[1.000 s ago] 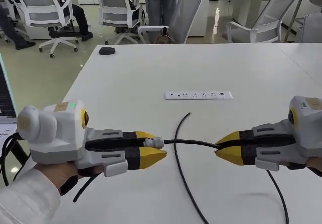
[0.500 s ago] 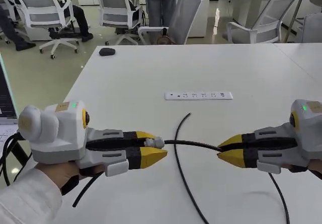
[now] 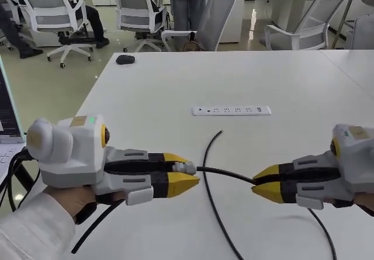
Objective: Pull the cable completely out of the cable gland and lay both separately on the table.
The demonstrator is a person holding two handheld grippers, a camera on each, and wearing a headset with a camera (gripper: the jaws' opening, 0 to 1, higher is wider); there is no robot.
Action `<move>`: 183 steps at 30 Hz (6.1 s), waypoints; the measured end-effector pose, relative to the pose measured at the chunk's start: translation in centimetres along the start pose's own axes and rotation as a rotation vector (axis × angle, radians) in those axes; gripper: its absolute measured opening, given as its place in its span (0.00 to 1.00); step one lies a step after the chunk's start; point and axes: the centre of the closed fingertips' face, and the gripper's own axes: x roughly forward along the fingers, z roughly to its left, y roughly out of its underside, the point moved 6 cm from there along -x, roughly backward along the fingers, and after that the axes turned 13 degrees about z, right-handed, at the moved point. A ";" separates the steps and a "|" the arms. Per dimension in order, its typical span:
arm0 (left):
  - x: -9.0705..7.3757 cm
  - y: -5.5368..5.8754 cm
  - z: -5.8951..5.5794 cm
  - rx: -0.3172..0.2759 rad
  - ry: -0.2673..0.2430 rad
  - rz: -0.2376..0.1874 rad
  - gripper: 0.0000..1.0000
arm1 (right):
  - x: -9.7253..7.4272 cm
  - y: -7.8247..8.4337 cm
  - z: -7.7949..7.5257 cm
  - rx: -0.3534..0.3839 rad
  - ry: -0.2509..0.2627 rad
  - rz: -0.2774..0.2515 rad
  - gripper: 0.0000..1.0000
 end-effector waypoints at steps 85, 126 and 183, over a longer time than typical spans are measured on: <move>0.0 0.2 0.3 -0.007 0.007 0.006 0.17 | -0.2 -1.8 0.2 -0.079 -0.023 -0.006 0.06; 0.9 -0.5 -0.1 -0.037 0.055 -0.058 0.16 | 1.4 -5.5 1.0 -0.137 -0.044 -0.068 0.26; -1.5 2.1 1.5 -0.113 -0.031 -0.070 0.17 | 5.1 -1.0 -0.9 -0.013 -0.093 -0.008 0.07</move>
